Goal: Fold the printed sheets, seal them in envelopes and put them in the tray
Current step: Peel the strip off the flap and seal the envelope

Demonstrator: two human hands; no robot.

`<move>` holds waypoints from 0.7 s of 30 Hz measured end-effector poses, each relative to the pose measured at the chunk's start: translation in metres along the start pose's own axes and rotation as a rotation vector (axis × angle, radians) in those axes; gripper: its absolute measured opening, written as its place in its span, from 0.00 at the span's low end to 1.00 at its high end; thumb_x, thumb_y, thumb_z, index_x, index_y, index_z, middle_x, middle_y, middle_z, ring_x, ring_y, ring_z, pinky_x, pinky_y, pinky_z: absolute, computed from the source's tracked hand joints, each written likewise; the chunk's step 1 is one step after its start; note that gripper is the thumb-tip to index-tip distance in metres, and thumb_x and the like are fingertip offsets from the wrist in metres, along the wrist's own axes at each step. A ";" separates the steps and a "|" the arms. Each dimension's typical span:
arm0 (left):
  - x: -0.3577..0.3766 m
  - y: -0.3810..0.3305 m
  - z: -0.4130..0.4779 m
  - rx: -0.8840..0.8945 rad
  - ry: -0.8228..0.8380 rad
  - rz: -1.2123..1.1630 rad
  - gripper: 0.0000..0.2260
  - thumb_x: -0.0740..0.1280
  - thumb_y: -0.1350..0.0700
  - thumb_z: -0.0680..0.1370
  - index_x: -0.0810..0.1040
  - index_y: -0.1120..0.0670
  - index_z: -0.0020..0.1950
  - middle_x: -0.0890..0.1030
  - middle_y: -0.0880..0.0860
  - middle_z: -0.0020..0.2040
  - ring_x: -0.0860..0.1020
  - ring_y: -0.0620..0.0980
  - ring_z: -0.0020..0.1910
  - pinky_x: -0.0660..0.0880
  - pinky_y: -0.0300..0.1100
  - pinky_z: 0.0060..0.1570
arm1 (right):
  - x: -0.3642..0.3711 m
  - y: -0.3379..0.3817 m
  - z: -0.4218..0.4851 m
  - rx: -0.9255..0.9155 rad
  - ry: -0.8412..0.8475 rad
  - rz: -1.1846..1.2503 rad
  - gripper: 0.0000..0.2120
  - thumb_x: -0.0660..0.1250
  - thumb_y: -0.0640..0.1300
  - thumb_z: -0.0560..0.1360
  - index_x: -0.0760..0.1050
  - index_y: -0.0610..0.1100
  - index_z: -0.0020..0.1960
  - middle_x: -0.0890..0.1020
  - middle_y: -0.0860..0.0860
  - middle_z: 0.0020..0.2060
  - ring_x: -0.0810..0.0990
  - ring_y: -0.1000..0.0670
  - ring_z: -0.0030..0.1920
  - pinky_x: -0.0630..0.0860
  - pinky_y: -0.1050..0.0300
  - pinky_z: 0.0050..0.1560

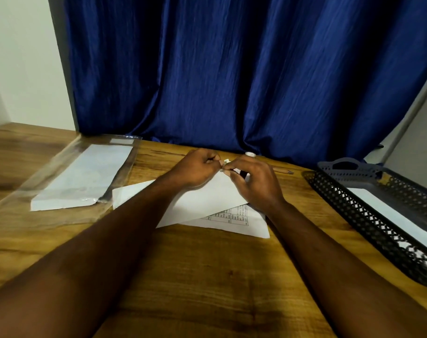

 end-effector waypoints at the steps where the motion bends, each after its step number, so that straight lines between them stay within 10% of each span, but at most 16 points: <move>1: 0.000 0.001 0.001 0.000 -0.003 0.006 0.10 0.66 0.50 0.83 0.84 0.53 0.47 0.85 0.51 0.42 0.83 0.53 0.47 0.80 0.55 0.51 | 0.001 -0.001 0.000 0.004 0.004 0.001 0.08 0.74 0.44 0.79 0.87 0.49 0.58 0.87 0.57 0.52 0.83 0.57 0.49 0.82 0.53 0.48; 21: 0.003 -0.006 -0.003 0.102 -0.026 0.078 0.16 0.66 0.49 0.85 0.78 0.53 0.40 0.74 0.45 0.31 0.71 0.40 0.31 0.67 0.41 0.33 | 0.008 0.004 0.001 -0.007 0.064 -0.027 0.08 0.73 0.45 0.80 0.86 0.50 0.58 0.80 0.56 0.50 0.78 0.55 0.48 0.79 0.51 0.45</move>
Point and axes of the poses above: each hand's wrist, its own z-axis towards the middle knuckle, its own x-axis out of the palm, y = z × x, the point moved 10 cm from there along z, towards the middle knuckle
